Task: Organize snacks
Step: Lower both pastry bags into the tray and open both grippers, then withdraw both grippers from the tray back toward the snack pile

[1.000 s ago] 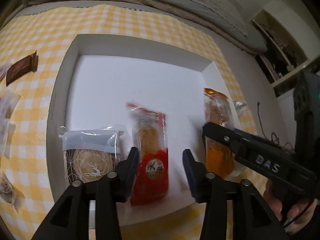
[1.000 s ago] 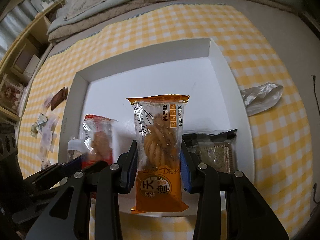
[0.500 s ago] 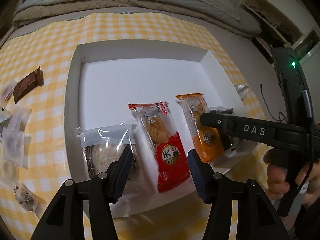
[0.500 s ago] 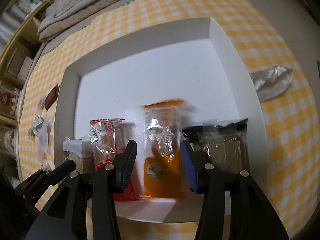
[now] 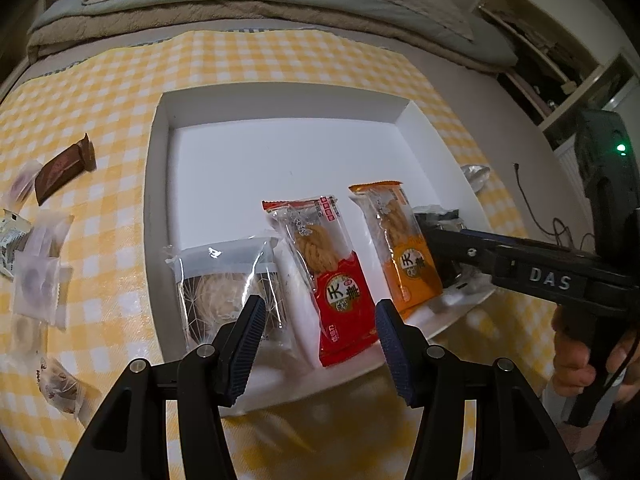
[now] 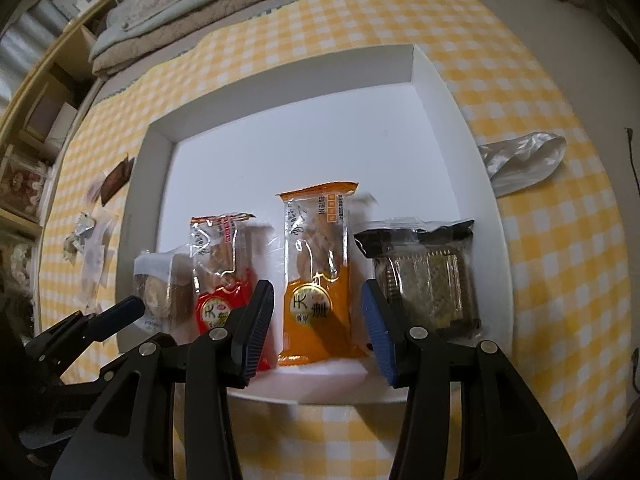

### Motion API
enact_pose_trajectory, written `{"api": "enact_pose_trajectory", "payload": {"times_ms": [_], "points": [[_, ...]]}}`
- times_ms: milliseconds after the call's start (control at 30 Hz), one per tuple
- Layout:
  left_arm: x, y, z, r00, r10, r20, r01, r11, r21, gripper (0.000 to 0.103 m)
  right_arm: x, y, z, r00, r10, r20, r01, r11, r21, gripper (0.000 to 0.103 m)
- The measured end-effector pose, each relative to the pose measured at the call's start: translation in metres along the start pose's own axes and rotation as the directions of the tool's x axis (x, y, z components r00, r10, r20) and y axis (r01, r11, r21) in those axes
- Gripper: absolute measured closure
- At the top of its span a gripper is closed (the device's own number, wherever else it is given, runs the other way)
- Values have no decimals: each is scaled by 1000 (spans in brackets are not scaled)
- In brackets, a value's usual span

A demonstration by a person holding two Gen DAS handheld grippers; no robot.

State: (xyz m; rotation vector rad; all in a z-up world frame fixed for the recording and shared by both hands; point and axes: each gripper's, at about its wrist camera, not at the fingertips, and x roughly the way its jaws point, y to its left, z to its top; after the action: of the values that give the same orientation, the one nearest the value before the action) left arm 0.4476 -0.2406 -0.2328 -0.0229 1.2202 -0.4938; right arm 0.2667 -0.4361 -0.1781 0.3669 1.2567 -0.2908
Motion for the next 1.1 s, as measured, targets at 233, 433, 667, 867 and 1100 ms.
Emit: {"api": "enact_pose_trajectory", "payload": {"times_ms": [233,433,667,867,1100], "points": [[-14,-3,-7,1000,7,21,-8,1000,22,38,-18,3,-12,999,-5,36,6,999,-35,47],[-28,-5,-14,999,18,42,-20,999,35,10,-33,6,-24,997,-28,76,33,997,-68,20],[-45,0,-24,998,42,56,-45,998,52,0,-52,3,-34,990,-51,132,58,997,-49,0],[-65,6,-27,997,43,68,-46,998,46,0,-72,1,-42,978,-85,191,98,993,-61,0],[-110,17,-30,991,39,131,-45,998,42,0,-104,9,-48,958,-92,272,117,990,-78,0]]}}
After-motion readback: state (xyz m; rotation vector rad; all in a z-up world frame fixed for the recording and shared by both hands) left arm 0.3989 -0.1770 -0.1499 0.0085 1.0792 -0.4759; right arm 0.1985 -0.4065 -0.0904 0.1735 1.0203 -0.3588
